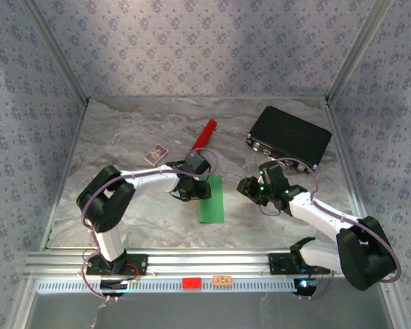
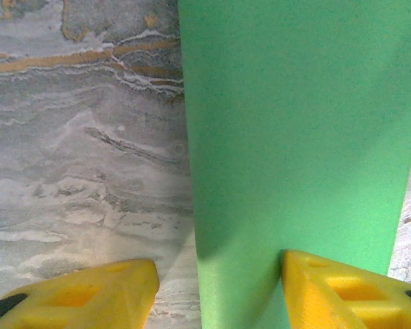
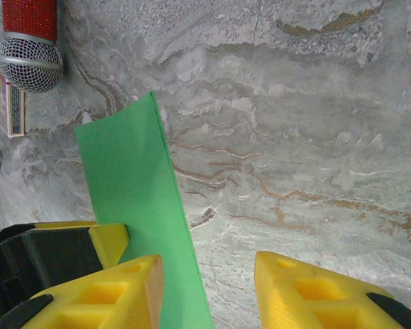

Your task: Fold a paper plane with a square sheet of paper (pick it up from the middle)

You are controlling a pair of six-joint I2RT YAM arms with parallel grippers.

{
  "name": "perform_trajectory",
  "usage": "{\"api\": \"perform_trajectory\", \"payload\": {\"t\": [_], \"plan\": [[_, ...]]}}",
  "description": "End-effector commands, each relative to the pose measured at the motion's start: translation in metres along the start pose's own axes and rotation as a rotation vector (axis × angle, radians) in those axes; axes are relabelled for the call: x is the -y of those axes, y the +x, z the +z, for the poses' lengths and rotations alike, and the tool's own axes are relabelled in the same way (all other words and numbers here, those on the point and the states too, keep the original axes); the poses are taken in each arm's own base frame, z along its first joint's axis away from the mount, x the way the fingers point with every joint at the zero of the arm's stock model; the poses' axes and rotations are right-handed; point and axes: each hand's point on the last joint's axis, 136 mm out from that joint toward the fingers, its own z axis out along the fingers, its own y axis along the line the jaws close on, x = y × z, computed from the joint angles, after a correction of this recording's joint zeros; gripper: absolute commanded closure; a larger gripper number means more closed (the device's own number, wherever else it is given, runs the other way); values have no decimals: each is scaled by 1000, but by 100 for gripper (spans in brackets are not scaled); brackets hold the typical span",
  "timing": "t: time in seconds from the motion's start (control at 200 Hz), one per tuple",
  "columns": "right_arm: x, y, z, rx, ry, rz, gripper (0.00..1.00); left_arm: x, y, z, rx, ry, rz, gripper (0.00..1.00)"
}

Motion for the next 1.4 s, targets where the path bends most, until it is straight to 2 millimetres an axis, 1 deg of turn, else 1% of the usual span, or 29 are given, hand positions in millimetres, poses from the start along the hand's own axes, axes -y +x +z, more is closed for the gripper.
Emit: {"api": "perform_trajectory", "payload": {"t": [0.0, 0.53, 0.62, 0.894, 1.049, 1.394], "plan": [[5, 2, -2, -6, 13, 20, 58, -36, 9, 36, -27, -120, -21, 46], [5, 4, -2, -14, 12, 20, 56, -33, 11, 42, -44, -110, -21, 46], [1, 4, -1, -19, 0, 14, 56, -32, 11, 43, -47, -105, -15, 46], [-2, 6, 3, -41, -1, 7, 56, -29, 10, 46, -55, -108, 6, 46], [-1, 7, 4, -44, 3, 7, 56, -24, 10, 46, -54, -102, 29, 46], [-3, 7, 5, -50, 0, -1, 56, -25, 8, 48, -49, -111, 25, 45]]}}
